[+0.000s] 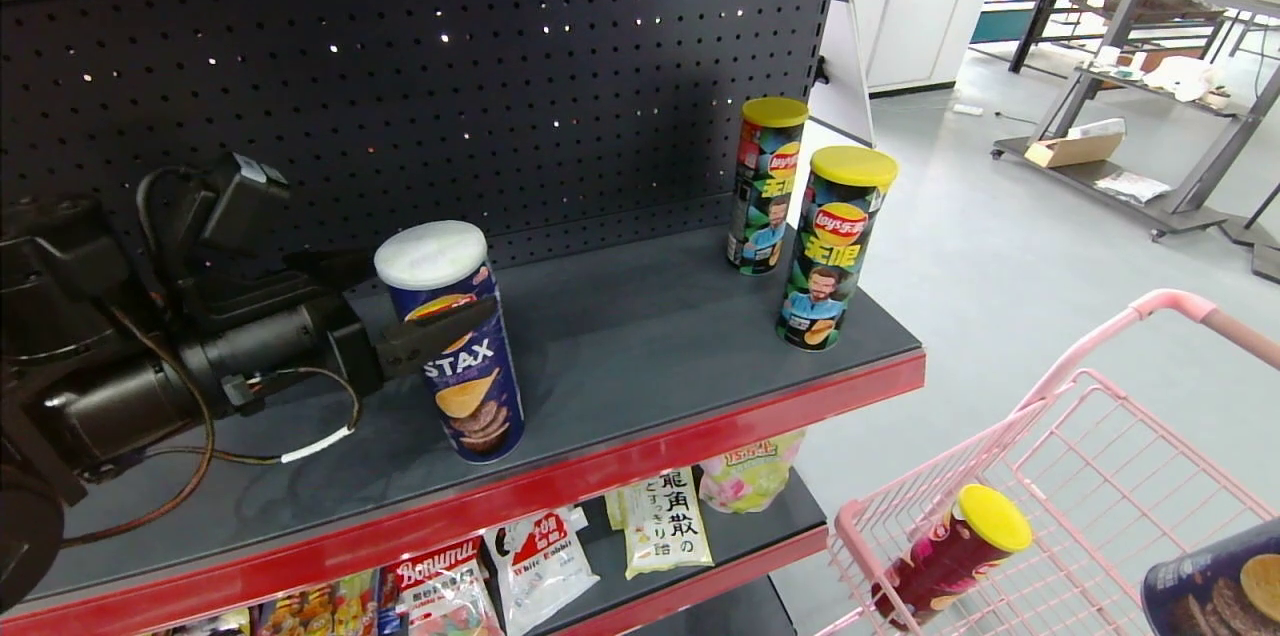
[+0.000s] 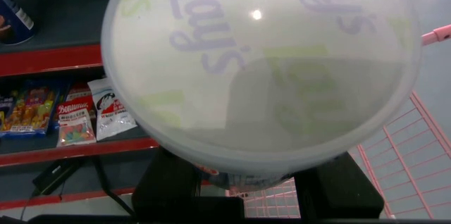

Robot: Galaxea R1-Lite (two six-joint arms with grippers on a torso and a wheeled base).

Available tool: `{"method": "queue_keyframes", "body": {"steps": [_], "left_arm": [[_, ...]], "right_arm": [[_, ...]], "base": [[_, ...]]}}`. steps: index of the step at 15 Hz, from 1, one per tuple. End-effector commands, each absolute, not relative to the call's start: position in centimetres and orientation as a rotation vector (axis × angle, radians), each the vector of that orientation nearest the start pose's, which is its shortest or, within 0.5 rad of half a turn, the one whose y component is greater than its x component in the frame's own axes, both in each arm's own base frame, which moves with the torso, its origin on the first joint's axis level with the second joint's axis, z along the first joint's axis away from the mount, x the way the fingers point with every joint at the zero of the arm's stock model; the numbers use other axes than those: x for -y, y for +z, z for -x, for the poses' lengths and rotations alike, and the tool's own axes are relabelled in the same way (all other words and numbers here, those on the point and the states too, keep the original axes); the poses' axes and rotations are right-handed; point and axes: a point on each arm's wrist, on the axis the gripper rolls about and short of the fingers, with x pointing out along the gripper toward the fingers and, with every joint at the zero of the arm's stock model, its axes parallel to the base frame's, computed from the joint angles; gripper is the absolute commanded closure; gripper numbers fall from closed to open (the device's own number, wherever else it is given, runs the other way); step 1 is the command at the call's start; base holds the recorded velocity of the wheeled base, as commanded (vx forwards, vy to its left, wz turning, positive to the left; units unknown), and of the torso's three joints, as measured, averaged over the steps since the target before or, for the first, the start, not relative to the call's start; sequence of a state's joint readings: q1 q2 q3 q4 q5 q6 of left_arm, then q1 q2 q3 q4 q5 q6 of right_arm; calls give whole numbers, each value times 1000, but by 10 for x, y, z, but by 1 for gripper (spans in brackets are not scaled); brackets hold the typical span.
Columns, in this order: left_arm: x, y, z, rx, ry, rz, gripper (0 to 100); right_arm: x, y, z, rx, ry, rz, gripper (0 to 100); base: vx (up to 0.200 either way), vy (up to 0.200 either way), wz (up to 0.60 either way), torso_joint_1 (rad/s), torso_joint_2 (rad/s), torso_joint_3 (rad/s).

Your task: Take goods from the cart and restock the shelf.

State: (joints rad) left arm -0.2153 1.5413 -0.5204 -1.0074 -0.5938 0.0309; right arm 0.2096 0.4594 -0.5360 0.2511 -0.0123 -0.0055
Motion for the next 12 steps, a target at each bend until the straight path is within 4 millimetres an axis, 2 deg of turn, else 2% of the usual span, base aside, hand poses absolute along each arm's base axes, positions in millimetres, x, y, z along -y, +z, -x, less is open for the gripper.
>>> {"method": "queue_keyframes", "body": {"steps": [1,6,7,9,10,12], "left_arm": [[61,206,-221,68,-807,-37,0],[59,227,-213,156,-794,-52,0],[55,242,-217,210,-696,-54,0],[54,257,-219,239,-582,-21,0],[51,275,-210,219,-536,39,0],[43,292,-178,98,-522,62,0]], "right_arm": [[0,203,-3,-186,196,27,100],[0,202,-3,-190,195,30,100],[-1,203,-4,-193,203,34,100],[-1,205,-7,-202,206,36,100],[-2,212,-11,-206,192,43,100],[-4,223,-24,-231,188,57,100]], "base": [[0,0,0,0,0,0],[0,0,0,0,0,0],[0,0,0,0,0,0],[0,0,0,0,0,0],[0,0,0,0,0,0],[0,0,0,0,0,0]]}}
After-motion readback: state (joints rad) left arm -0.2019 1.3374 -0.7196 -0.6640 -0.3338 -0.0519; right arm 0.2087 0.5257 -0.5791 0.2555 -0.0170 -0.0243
